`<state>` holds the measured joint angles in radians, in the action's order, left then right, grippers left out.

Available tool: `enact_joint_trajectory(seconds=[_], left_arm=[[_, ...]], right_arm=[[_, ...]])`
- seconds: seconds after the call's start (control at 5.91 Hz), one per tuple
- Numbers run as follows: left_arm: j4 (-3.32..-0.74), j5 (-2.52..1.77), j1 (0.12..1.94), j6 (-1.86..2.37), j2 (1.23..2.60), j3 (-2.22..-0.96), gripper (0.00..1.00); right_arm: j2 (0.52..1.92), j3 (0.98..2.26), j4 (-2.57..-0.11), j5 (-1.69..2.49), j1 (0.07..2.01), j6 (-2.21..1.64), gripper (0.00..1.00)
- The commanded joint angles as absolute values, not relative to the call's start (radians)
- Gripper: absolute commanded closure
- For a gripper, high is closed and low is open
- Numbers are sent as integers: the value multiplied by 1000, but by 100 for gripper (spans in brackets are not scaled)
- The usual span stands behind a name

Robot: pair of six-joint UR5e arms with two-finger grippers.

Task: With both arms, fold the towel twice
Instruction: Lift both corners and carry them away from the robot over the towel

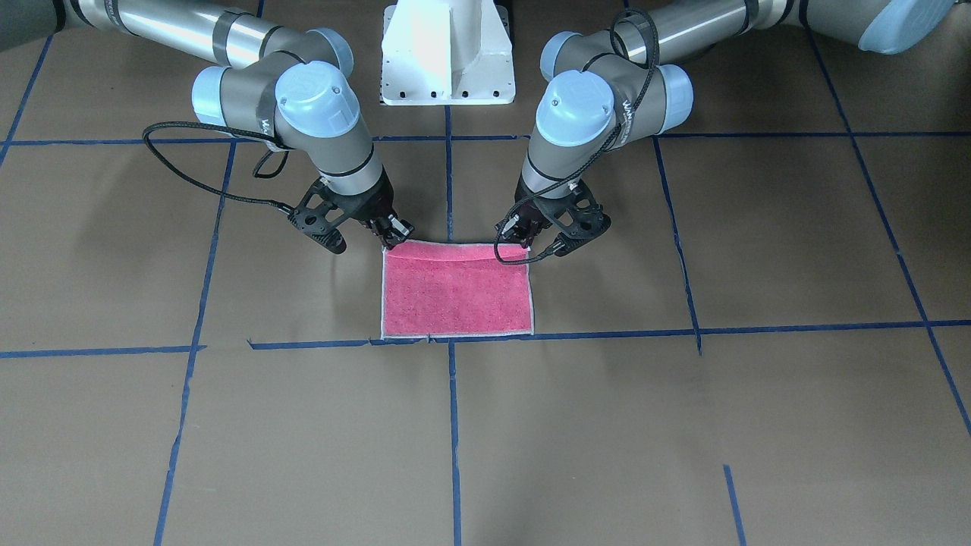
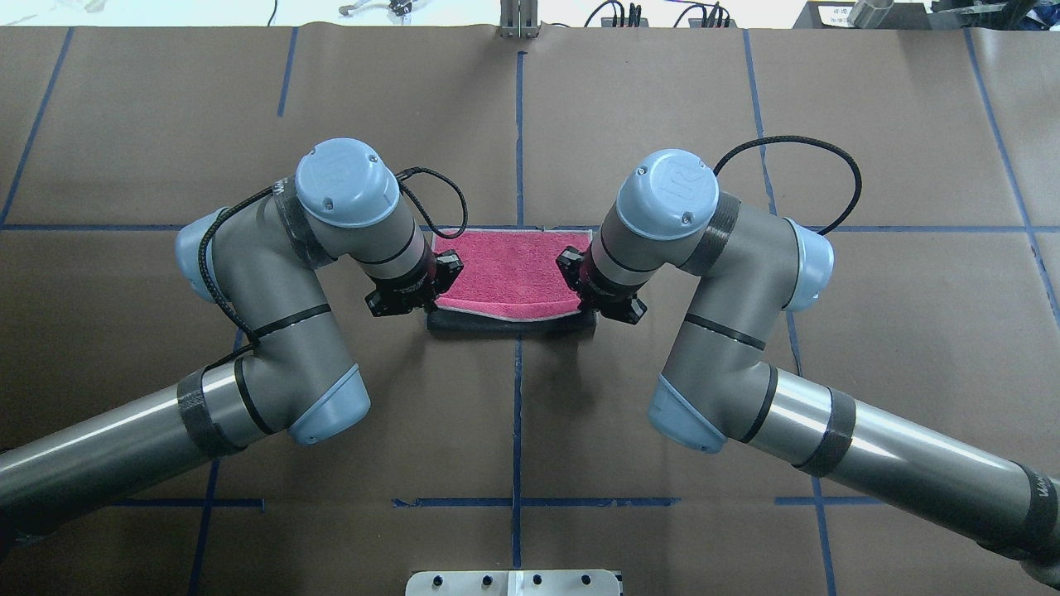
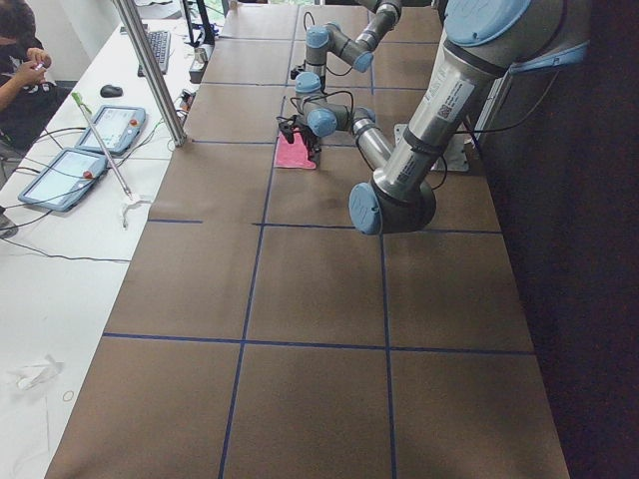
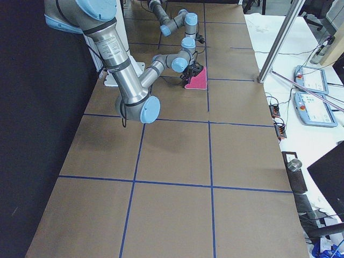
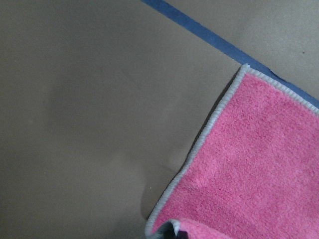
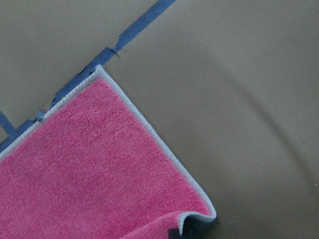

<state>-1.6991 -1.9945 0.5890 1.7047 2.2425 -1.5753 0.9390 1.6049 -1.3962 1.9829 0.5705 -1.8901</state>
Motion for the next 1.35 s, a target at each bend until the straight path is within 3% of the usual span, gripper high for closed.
enact_joint_trajectory(seconds=[0.0, 0.51, 1.19], left_arm=[[-1689, -2006, 589, 1709, 2247, -1592, 100], [-1689, -2071, 612, 1710, 2247, -1595, 100], [-1704, -2065, 646, 1712, 2269, -1556, 100]], right_arm=[[934, 1655, -1460, 2035, 574, -1896, 100], [936, 1680, -1474, 2063, 594, -1896, 100], [913, 1600, -1460, 2062, 633, -1856, 100]])
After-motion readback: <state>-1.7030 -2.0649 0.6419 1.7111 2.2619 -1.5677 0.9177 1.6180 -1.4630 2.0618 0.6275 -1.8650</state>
